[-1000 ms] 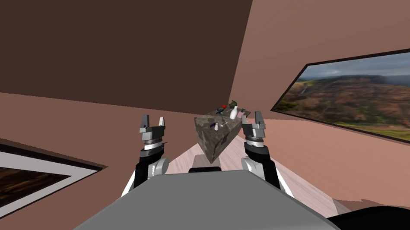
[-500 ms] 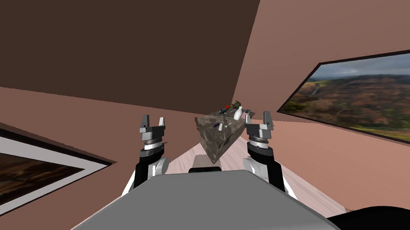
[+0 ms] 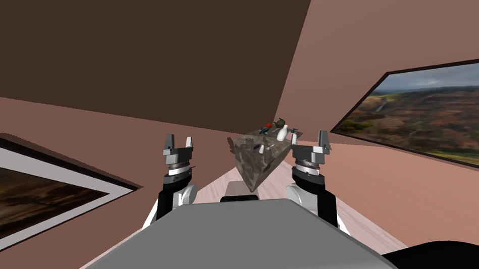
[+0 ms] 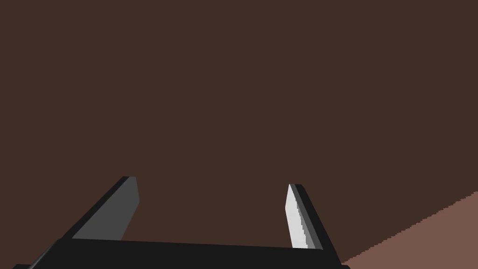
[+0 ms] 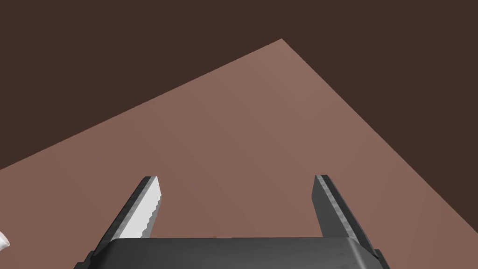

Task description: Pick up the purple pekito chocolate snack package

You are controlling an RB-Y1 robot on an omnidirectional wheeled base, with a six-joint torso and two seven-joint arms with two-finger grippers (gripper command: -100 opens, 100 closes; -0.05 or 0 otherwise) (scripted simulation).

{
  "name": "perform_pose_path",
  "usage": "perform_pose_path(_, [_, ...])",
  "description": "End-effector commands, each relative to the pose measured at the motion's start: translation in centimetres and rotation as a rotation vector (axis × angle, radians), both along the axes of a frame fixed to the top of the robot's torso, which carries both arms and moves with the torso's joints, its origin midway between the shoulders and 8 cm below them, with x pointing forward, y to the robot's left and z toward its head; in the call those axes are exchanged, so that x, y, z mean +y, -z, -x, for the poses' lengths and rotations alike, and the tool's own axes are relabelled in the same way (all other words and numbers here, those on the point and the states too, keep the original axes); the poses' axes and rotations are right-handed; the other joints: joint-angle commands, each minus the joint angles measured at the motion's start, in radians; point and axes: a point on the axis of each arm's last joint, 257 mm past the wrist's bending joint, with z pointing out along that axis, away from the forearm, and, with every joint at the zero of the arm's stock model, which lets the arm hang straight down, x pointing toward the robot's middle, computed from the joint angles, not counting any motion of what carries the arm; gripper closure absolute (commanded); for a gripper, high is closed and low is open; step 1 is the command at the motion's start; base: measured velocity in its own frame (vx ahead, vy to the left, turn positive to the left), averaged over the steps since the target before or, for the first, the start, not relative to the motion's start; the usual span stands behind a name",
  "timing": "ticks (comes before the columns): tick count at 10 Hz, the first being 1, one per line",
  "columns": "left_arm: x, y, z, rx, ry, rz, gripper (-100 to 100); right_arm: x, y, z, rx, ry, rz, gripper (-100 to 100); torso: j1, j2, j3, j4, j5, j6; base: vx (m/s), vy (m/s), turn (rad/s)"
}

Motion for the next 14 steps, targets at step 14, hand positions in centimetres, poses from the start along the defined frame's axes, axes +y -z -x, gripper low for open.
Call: perform_pose_path(14, [0.0,0.0,0.0,0.000,0.000,0.000,0,-8.1,0.2,3.9,-0.155,-0.011,-0.340,-100,0.002,-0.001,0.000,0.000,0.000,0.000,0.012,0.064,0.067])
